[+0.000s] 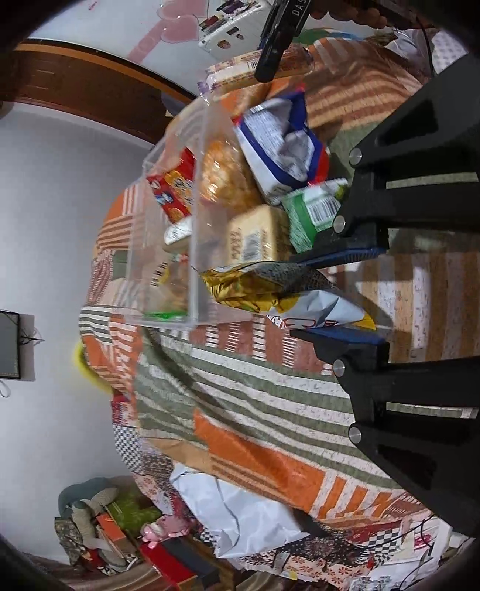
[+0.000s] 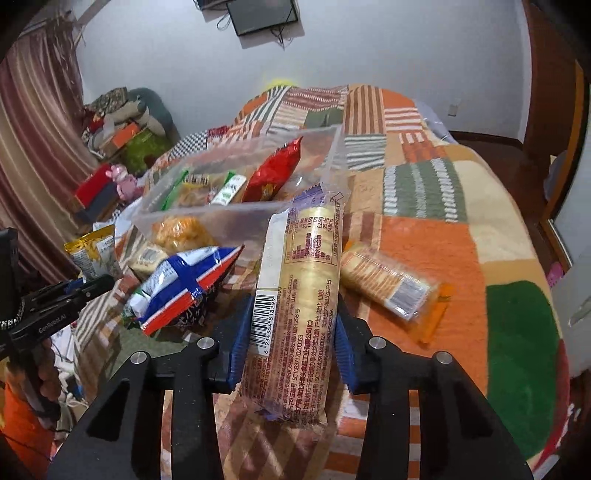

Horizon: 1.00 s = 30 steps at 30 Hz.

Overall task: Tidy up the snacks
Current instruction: 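Lift both held snacks, lower them into the clear box and open both grippers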

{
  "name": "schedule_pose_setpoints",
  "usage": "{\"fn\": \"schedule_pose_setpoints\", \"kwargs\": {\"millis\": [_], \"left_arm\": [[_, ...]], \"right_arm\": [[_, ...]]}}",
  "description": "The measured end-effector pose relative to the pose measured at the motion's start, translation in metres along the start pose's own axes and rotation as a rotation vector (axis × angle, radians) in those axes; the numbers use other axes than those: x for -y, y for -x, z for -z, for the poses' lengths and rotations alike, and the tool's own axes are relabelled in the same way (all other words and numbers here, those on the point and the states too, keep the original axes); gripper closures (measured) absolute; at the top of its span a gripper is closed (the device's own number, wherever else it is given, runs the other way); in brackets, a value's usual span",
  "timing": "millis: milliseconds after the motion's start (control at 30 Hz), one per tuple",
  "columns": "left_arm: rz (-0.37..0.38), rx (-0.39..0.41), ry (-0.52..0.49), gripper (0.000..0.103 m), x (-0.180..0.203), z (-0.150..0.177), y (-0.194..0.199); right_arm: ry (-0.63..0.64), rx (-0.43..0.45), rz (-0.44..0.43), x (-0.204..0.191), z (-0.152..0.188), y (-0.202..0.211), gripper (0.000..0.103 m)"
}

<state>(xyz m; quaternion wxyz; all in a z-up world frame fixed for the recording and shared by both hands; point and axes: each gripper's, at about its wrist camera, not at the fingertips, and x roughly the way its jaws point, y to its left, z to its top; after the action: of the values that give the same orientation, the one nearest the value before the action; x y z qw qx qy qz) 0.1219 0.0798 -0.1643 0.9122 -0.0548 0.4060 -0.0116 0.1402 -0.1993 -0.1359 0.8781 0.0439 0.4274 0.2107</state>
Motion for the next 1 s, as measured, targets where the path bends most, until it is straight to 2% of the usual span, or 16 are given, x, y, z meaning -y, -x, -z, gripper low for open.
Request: {"fn": "schedule_pose_setpoints", "kwargs": {"millis": [267,533,767,1000], "left_arm": [[0.015,0.07,-0.018,0.073,0.011,-0.024,0.019],[0.03,0.112,-0.021,0.073,0.018,-0.05,0.019],[0.032,0.151,-0.028,0.073,0.024,-0.076,0.016],[0.033,0.152,-0.029,0.073,0.026,-0.096,-0.003]], "right_arm": [[-0.001,0.083,-0.014,0.001,-0.02,0.019,0.066],[0.021,0.15,-0.021,-0.003,-0.046,0.019,0.066],[0.006,0.167,-0.034,-0.001,-0.065,0.005,0.066],[0.001,0.166,-0.029,0.006,-0.082,-0.013,0.066]]}}
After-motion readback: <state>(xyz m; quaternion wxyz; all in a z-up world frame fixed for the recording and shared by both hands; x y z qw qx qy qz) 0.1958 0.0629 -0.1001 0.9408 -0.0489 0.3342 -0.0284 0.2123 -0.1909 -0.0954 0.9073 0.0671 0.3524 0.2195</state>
